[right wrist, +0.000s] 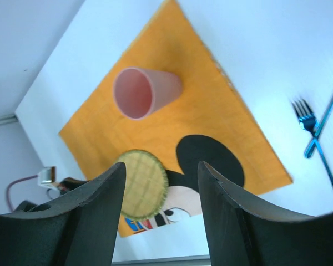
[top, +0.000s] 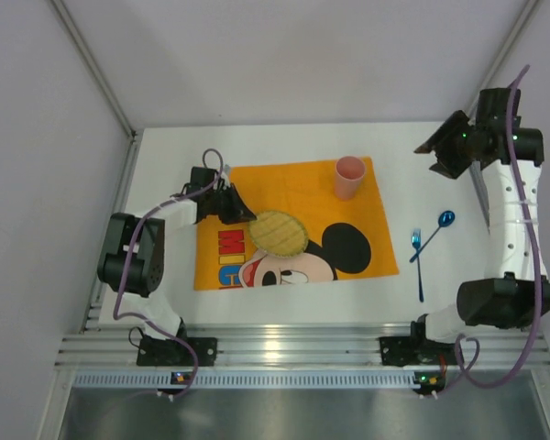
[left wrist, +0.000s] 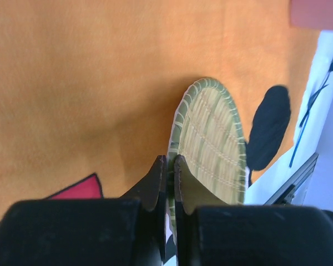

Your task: Set the dinner table for one person

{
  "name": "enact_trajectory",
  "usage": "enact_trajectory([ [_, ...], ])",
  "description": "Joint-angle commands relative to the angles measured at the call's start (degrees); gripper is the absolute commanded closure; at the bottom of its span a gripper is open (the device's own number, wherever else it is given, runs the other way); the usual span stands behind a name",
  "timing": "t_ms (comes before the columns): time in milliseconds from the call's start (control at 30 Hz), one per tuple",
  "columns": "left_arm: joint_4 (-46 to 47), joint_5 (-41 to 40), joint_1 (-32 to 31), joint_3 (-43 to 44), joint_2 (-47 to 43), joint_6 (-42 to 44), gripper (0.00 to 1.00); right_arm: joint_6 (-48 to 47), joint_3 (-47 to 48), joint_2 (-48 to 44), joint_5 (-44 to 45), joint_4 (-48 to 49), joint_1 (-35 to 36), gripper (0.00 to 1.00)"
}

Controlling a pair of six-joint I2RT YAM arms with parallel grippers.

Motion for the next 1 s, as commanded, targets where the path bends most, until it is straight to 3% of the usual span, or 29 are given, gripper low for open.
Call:
enact_trajectory([
  [0, 5.2, 0.4, -0.2, 5.2, 1.0, -4.0, 1.00, -4.4, -6.9, -3.3, -2.0, 3.0, -3.3, 0.45],
  [333, 9.8, 1.4, -1.7, 12.7, 7.9, -6.4, 1.00, -10.0, -16.4, -9.7, -4.1, 3.0, -11.8, 0.46],
  [500, 9.2, 0.1, -2.4, 12.5, 11.7, -6.3, 0.98, -10.3, -24.3, -13.2, -1.8, 3.4, -11.9, 0.47],
  [567, 8.2, -1.1, -3.1, 11.8, 11.9, -5.9, 0.87, -10.3, -29.6, -14.9, -0.8, 4.5, -11.8, 0.47],
  [600, 7.8, -1.5, -3.2, 11.5, 11.9, -5.2, 0.71, -10.4, -31.4, -15.1, 0.6, 4.7, -11.8, 0.46],
  [700, 6.9, -2.8, -3.3, 9.8, 11.3, -4.7, 0.40, -10.4, -38.7, -15.9, 4.4, 6.4, -11.8, 0.46],
  [767, 6.9, -3.2, -3.3, 8.9, 10.8, -4.4, 0.29, -10.0, -43.9, -15.6, 6.5, 8.7, -11.8, 0.46],
  [800, 7.1, -3.4, -3.3, 8.3, 10.4, -4.4, 0.14, -9.8, -46.7, -14.9, 8.1, 10.2, -11.9, 0.47],
  [833, 7.1, -3.5, -3.3, 8.1, 10.1, -4.4, 0.09, -9.7, -48.1, -14.4, 8.5, 11.0, -12.0, 0.47],
  [967, 7.8, -3.5, -3.3, 6.2, 7.8, -5.0, 0.05, -10.1, -51.4, -10.6, 12.6, 15.3, -12.0, 0.48],
])
